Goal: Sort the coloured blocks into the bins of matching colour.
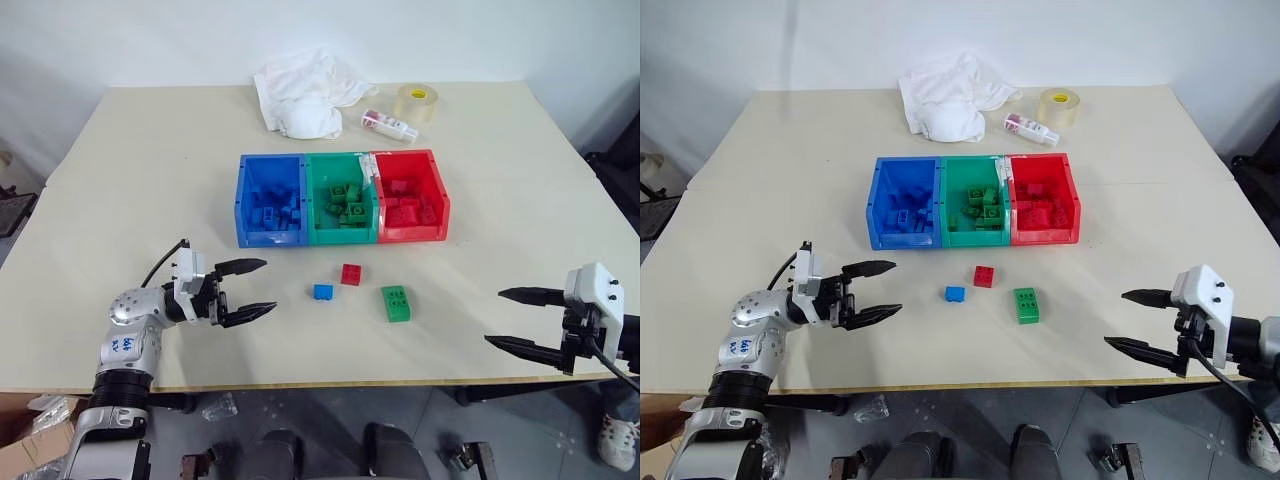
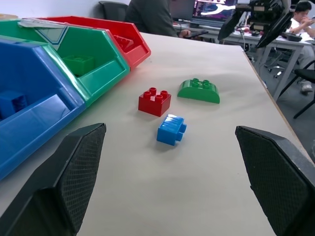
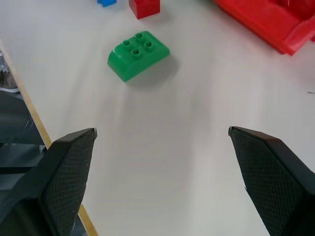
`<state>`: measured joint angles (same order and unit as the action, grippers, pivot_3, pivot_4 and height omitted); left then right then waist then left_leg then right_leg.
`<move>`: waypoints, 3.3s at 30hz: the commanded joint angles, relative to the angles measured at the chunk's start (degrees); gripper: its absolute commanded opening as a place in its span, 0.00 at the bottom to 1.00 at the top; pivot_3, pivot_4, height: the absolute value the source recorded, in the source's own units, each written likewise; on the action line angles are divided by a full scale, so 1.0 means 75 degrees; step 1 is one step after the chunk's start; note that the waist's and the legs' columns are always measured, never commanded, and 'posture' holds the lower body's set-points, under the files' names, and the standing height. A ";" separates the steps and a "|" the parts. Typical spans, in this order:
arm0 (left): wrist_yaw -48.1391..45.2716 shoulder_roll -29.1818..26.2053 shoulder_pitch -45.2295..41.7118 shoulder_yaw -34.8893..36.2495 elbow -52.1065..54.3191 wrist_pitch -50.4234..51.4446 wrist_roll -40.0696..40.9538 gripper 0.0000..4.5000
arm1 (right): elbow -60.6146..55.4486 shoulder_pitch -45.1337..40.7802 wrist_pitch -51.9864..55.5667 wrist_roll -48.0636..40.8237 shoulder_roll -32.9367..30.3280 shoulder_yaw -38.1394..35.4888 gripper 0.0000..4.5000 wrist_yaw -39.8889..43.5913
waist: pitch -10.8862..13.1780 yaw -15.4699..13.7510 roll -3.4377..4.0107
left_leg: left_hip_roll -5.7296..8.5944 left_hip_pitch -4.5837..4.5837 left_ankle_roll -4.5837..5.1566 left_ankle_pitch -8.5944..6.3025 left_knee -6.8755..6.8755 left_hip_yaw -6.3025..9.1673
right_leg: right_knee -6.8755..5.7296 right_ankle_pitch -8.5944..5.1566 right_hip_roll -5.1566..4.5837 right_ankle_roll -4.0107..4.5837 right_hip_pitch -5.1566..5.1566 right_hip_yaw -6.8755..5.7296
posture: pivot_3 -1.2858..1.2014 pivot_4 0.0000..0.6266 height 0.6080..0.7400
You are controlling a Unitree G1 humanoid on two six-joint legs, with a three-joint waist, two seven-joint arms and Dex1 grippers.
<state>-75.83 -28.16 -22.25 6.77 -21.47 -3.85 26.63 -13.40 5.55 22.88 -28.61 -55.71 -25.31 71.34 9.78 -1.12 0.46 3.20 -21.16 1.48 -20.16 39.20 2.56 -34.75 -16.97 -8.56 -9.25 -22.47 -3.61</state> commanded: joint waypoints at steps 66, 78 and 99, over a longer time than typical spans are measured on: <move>0.0520 0.0303 0.0664 -0.0033 0.1035 -0.0261 0.0153 1.00 | 0.7460 -0.9266 -0.3467 0.2766 0.5055 0.3975 0.99 -0.2221 | 0.0002 0.0465 0.0002 | 0.0013 -0.0010 -0.0005 0.0000 -0.0018 0.0047 | -0.0044 0.0000 -0.0001 0.0003 -0.0033 -0.0016 | 0.52 0.24 1.00; 0.0327 0.0266 0.0313 -0.0088 0.0567 -0.0302 0.0086 1.00 | 0.2919 -0.6016 -0.1751 0.1145 0.3011 0.3654 0.99 0.0084 | 0.0003 0.0328 0.0002 | 0.0017 -0.0018 -0.0004 -0.0001 -0.0007 0.0054 | -0.0032 0.0000 -0.0004 0.0003 -0.0022 -0.0021 | 0.52 0.24 1.00; 0.0042 -0.0110 -0.0023 0.0081 0.0178 -0.0221 0.0113 1.00 | 0.0674 -0.2721 -0.0347 0.0333 0.0980 0.2400 0.99 -0.0195 | 0.0005 0.0139 -0.0002 | 0.0002 -0.0006 -0.0003 -0.0001 -0.0003 0.0013 | -0.0001 0.0000 -0.0003 0.0002 -0.0008 -0.0011 | 0.52 0.24 1.00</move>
<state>-75.24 -28.22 -22.13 6.40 -21.20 -5.42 26.74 -7.42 -13.32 20.13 -25.91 -49.80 -8.99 70.89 9.82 -0.08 0.44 3.21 -21.20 1.45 -20.17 39.18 2.67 -34.75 -16.97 -8.57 -9.24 -22.53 -3.69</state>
